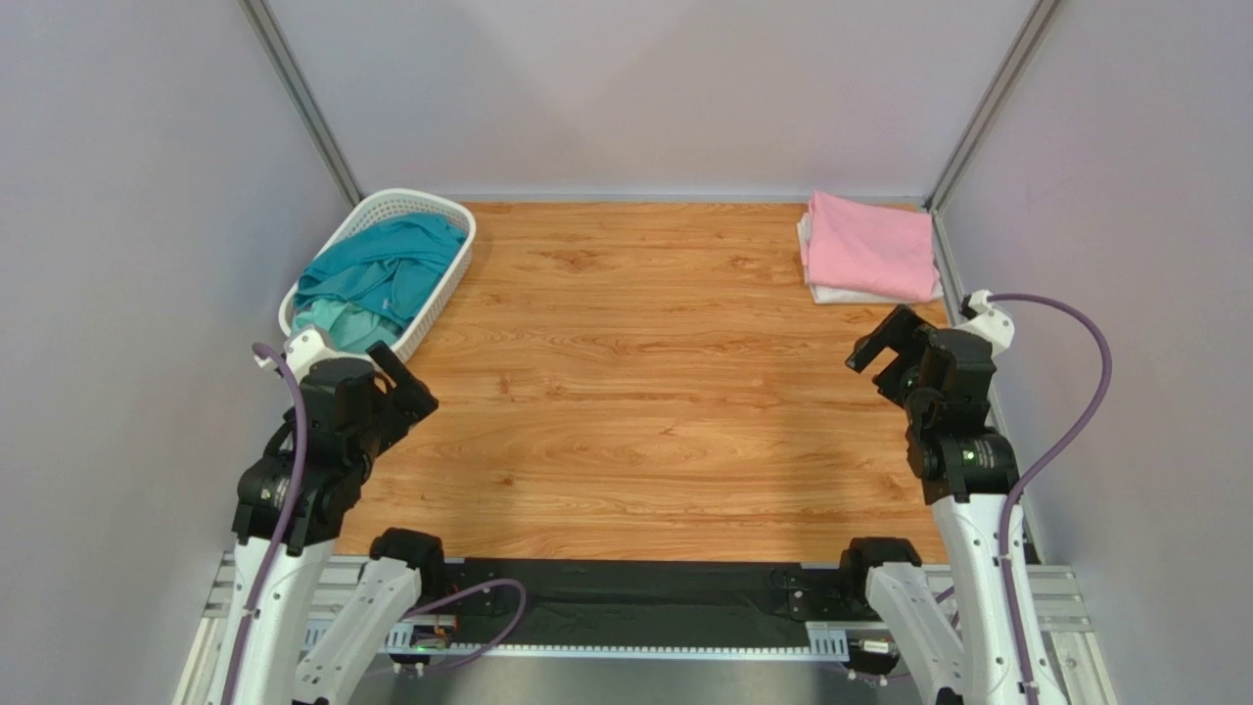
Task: Fold and stack the t-shirts
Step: Grab the tshirt from the pile, then move the tshirt to the center of the board
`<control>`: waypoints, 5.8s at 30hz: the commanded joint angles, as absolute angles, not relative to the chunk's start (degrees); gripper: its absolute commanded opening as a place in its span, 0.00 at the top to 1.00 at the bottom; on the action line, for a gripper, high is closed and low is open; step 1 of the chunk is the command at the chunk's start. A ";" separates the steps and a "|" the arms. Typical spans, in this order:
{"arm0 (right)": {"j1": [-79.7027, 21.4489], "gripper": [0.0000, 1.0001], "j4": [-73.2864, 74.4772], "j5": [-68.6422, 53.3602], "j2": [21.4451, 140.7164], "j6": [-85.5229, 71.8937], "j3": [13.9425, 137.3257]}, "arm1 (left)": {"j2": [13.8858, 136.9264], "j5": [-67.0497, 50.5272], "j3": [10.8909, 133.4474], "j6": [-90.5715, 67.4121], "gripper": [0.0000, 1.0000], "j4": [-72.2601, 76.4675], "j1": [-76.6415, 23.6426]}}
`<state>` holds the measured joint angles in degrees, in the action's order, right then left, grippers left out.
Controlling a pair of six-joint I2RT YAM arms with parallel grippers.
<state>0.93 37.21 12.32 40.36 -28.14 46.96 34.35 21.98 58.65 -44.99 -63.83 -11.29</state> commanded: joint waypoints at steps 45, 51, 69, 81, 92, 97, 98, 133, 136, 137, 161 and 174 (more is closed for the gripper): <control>0.88 0.00 33.66 2.55 44.21 -21.00 48.43 | 108.89 20.48 91.23 -37.27 0.27 -34.89 7.82; 0.88 0.00 33.75 2.90 44.03 -20.92 48.69 | 109.60 19.69 92.37 -36.56 0.81 -35.60 7.91; 0.88 0.00 33.49 -1.67 42.45 -20.92 48.87 | 92.99 1.59 86.92 -40.95 1.00 -37.08 8.17; 0.88 0.00 33.31 -3.78 41.75 -21.01 48.52 | 77.18 7.99 77.25 -43.16 0.96 -38.31 6.15; 0.88 0.00 33.49 -2.99 42.27 -21.01 48.43 | 80.15 8.70 75.41 -42.01 0.81 -42.01 6.15; 0.88 0.00 33.57 -3.08 43.59 -21.01 48.69 | 82.09 8.27 75.32 -41.58 0.59 -43.85 6.15; 0.88 0.00 33.49 -3.16 43.85 -21.09 48.69 | 82.00 7.83 75.67 -41.40 0.55 -44.12 6.07; 0.88 0.01 33.66 -1.67 45.97 -20.92 48.69 | 109.96 17.93 106.17 -40.52 0.81 -55.37 -2.64; 0.88 0.01 33.66 -1.93 45.97 -20.92 48.78 | 107.32 17.75 106.17 -40.25 0.90 -55.46 -2.64; 0.88 0.01 33.66 -2.02 45.88 -20.92 48.78 | 105.57 17.58 106.26 -40.08 0.93 -55.55 -2.64; 0.88 0.01 32.96 -5.45 39.03 -21.88 51.68 | 87.36 -19.06 133.06 -27.69 1.00 -41.76 -23.69; 0.88 0.01 37.44 3.51 35.42 -21.36 53.70 | 95.80 -20.83 143.26 -30.41 1.00 -32.08 -43.07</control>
<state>0.93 36.14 0.12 36.05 -21.58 52.03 95.53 -20.49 140.86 -29.30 -38.22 -42.57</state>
